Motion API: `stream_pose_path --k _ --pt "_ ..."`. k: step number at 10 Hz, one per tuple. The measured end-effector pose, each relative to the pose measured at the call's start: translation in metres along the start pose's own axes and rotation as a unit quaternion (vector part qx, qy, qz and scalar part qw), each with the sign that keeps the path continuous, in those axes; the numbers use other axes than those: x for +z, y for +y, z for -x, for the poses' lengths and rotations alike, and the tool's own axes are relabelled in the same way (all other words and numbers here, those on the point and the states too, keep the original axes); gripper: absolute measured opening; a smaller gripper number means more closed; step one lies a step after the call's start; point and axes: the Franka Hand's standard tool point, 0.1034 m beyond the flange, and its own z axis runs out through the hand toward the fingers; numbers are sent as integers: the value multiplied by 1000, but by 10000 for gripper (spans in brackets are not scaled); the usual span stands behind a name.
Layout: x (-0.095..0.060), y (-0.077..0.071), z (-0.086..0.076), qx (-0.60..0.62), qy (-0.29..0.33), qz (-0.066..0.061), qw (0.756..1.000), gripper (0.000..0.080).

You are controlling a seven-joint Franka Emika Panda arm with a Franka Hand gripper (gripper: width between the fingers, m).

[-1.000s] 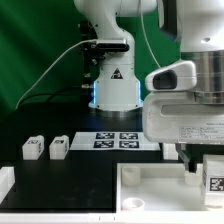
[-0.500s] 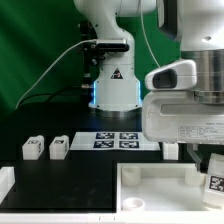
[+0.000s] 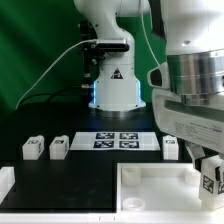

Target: Assemble one leg

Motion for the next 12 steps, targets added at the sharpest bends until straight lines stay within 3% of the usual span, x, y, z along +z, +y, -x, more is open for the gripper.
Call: stream_pose_path --k 2,4,5,6,7,9,12 --pt "0 2 -1 136 -5 -7 991 308" --pt "0 2 -2 101 -5 -7 995 308" --pt "0 3 -2 90 -4 -5 996 477" --pt "-2 2 -1 13 -8 2 1000 591" --pt "-4 -1 -1 -82 -9 0 997 632" --pt "-5 -1 0 -174 -5 -6 985 646" --pt "-4 1 -2 -341 -1 -2 940 649"
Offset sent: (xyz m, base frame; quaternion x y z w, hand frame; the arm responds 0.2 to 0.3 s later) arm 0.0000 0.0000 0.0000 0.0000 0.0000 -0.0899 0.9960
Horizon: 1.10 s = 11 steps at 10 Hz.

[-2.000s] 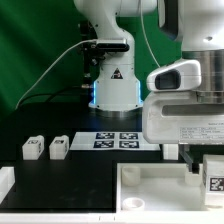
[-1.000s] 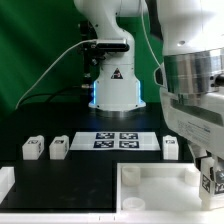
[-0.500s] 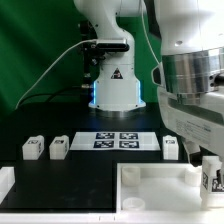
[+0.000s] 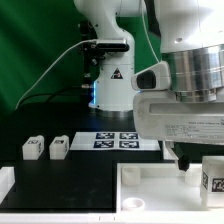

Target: Assemble one leg

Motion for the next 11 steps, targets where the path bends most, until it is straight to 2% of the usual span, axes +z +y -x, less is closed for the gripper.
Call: stream_pose_path --k 1,2,4,5,6,7,8,9,11 --pt "3 -3 5 -104 7 26 994 649" --pt "5 -6 10 -194 8 38 980 649" --pt "5 -6 9 -228 7 39 973 649" --pt "5 -6 9 -206 8 39 978 548" --pt "5 -6 9 -206 8 39 978 548" --pt "5 -6 9 -200 7 39 979 346" --pt "5 -5 9 -123 10 38 992 293" --pt "5 -4 8 -40 13 36 998 293" --pt "6 -3 8 133 21 36 990 293"
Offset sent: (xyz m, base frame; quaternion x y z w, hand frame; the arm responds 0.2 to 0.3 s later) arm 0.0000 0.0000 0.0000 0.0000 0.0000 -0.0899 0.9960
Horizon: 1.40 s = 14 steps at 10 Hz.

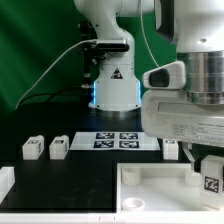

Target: Assemble one leg

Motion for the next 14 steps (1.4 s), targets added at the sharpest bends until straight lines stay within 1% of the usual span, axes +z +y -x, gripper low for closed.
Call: stream_pose_path --k 1,2,3,4,5,7,8,9,10,11,13,14 --pt "0 0 0 98 3 2 995 293" --pt "1 1 0 205 7 1 979 293" --pt "1 3 0 293 -1 -7 956 293" --pt "1 3 3 378 -8 -15 926 294" --pt "1 3 3 394 -11 -21 919 294" --pt "2 4 3 392 -12 -20 920 294" --pt "3 4 3 362 -12 -21 932 468" --pt "5 2 7 268 -11 -22 963 596" --pt "7 1 10 184 -11 -21 983 596" --pt "7 0 11 120 -11 -21 992 633" --pt "7 2 9 20 -8 -22 1000 645" --pt "7 2 9 -41 -6 -20 999 649"
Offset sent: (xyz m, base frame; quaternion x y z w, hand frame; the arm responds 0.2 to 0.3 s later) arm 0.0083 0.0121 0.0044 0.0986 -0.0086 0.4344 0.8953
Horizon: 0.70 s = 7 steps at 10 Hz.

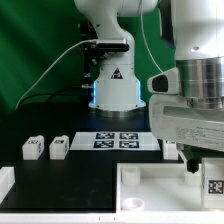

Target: Assemble one leg

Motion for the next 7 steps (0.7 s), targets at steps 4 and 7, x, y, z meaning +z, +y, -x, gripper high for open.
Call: stream_pose_path --k 4,7 --pt "-7 -7 -4 -286 13 30 958 649" --pt "-7 -6 -5 -253 14 29 967 420"
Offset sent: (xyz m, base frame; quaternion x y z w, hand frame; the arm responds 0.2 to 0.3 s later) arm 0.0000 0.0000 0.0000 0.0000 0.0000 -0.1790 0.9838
